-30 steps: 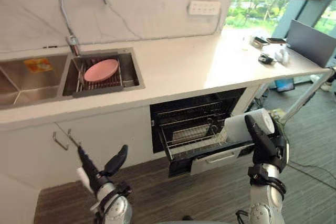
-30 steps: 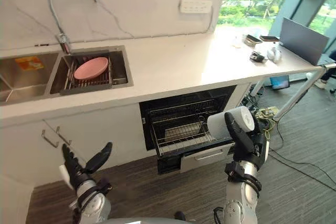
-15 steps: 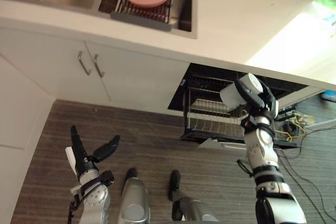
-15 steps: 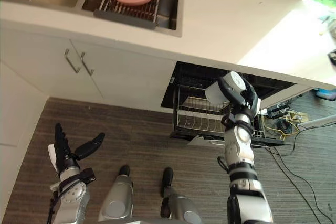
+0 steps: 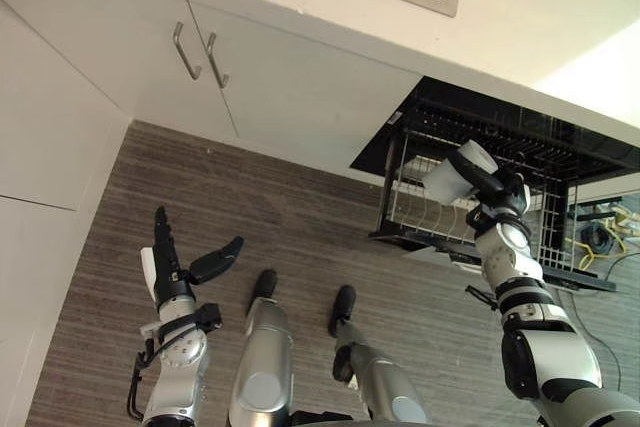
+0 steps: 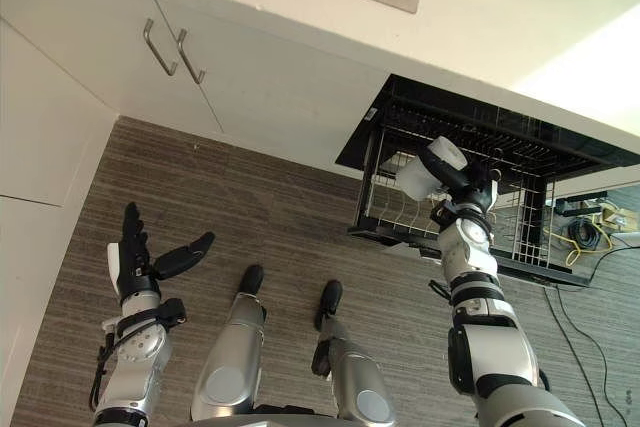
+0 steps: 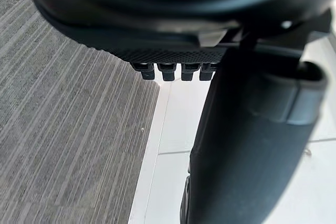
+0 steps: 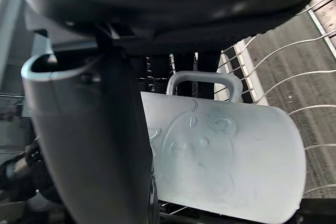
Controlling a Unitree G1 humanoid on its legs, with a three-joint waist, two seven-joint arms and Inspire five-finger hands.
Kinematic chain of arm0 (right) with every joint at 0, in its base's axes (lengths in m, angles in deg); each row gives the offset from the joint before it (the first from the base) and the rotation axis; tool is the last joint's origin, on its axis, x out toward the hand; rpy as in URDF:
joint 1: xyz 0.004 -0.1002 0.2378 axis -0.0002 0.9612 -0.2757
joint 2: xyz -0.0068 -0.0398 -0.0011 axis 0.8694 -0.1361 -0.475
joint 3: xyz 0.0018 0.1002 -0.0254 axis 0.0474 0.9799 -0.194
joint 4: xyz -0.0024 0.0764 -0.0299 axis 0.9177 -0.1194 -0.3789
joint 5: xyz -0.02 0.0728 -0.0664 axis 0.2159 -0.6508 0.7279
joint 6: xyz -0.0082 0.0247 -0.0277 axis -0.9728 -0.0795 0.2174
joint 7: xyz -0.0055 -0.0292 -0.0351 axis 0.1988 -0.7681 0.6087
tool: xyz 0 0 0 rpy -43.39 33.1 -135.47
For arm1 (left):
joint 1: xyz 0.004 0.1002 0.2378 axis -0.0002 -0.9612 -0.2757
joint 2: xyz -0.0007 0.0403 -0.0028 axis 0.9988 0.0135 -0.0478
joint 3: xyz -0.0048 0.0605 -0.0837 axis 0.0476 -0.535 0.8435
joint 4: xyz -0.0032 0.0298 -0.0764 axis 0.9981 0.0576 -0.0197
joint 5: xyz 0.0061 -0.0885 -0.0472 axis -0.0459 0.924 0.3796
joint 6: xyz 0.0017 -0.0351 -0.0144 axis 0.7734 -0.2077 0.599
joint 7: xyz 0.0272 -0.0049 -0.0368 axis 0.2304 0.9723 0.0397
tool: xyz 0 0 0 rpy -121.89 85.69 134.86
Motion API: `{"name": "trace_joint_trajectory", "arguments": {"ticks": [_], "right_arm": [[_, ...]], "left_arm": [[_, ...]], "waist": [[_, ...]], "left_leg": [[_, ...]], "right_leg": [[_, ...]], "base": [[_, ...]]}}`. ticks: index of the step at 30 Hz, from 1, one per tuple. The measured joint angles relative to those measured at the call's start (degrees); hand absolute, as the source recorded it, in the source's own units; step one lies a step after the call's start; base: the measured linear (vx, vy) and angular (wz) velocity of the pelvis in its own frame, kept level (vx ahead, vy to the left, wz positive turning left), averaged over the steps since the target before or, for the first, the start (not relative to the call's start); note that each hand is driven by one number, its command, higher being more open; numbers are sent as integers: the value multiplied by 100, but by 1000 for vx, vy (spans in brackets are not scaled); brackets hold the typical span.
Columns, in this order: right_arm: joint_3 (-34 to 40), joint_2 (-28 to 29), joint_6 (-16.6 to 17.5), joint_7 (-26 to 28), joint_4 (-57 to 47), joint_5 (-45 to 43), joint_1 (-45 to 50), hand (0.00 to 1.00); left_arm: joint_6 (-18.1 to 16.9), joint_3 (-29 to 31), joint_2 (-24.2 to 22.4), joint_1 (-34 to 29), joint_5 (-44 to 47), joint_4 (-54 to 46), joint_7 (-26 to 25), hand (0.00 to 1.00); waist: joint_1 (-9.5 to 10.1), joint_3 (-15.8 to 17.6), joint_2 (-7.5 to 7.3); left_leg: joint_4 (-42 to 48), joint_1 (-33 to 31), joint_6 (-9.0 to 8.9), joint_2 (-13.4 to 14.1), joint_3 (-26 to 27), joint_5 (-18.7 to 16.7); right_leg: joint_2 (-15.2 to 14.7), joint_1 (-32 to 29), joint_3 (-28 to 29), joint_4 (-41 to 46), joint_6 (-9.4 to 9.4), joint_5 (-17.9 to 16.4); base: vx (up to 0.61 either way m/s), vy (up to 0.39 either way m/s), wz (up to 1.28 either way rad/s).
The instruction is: Walk over to the sink, pick up the cup, carry it to the dishwasher, place the cup inside the dishwasher, then close the dishwasher door
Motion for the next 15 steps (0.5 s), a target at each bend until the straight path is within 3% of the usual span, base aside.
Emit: {"name": "trace_joint_trajectory", "arguments": {"ticks": [4,13,14,15], "right_arm": [[105,-21,-110,100,40,13,-119,0],[19,-113,-328,989,213,207,-491,0],[-51,-114,-355,1114,214,329,-509,100],[-59,-114,-362,1132,214,400,-525,100]], "left_arm": [[2,-141,-44,95,84,27,41,100],[184,-255,-123,188,186,10,192,100],[185,-268,-142,188,185,10,207,100],[185,-280,-145,188,185,8,207,100]], "waist": [[-3,24,38],[2,88,140],[20,88,140],[34,88,140]], "left_leg": [[-168,-53,-31,39,-5,115],[-301,-234,-118,141,14,268],[-303,-243,-141,150,15,283],[-302,-242,-158,154,17,293]], "right_leg": [[16,-120,-30,2,-33,23],[69,-346,-176,51,-108,-16],[69,-353,-204,74,-129,-34],[69,-360,-212,93,-134,-41]], "base": [[-18,-38,2],[0,-23,3],[30,7,7],[28,9,4]]}}
